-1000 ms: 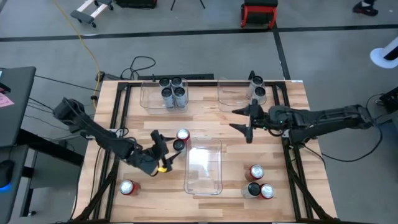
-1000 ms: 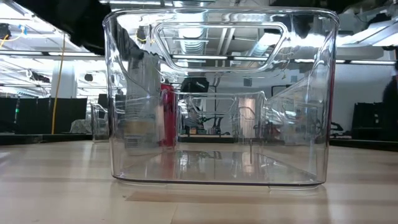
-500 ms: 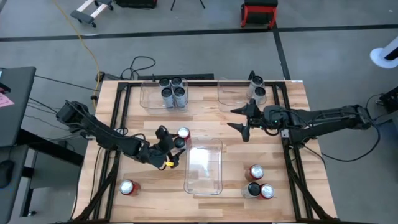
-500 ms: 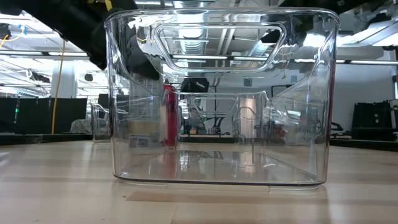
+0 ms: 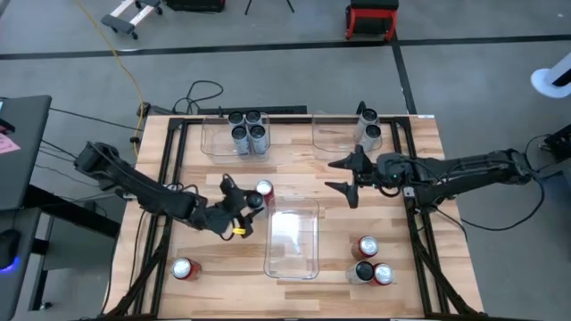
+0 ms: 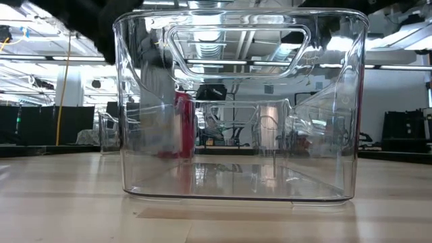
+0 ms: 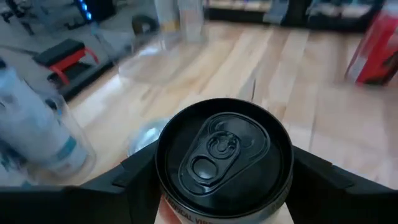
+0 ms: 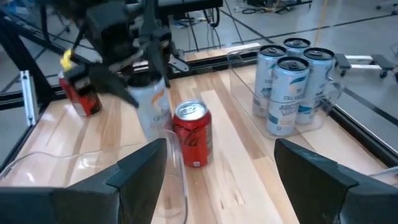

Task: Sort soda cans
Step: Put the white-yellow soda can into the top right transparent bin

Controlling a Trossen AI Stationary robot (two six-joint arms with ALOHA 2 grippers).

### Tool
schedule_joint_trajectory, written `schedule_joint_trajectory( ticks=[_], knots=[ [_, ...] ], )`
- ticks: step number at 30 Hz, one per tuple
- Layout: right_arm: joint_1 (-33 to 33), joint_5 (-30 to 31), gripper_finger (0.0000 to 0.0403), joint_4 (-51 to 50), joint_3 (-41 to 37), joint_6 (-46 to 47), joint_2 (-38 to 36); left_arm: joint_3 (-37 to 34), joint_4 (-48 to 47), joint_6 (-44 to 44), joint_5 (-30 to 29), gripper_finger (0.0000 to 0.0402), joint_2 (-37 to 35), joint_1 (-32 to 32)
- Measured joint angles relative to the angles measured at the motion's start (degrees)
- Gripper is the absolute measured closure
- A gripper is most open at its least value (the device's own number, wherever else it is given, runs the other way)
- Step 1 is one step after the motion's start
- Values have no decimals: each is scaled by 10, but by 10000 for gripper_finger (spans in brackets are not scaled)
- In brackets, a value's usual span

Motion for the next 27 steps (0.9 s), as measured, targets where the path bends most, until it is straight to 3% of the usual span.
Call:
schedule_joint_trajectory(
  ticks=[8, 16, 20, 27],
  knots=[
    [-3, -19, 86, 45, 0, -33, -16, 0, 4, 49, 13, 144, -105, 29],
    [-2, -31, 86, 61, 0, -26, -62, 0, 30, 68, 124, 144, -148, 103],
    [-2, -31, 86, 74, 0, -20, -75, 1, 84, 107, 183, 144, -148, 141],
    [-2, 8, 86, 90, 0, -9, -73, 60, 67, 197, 312, 144, -109, 246]
  ],
)
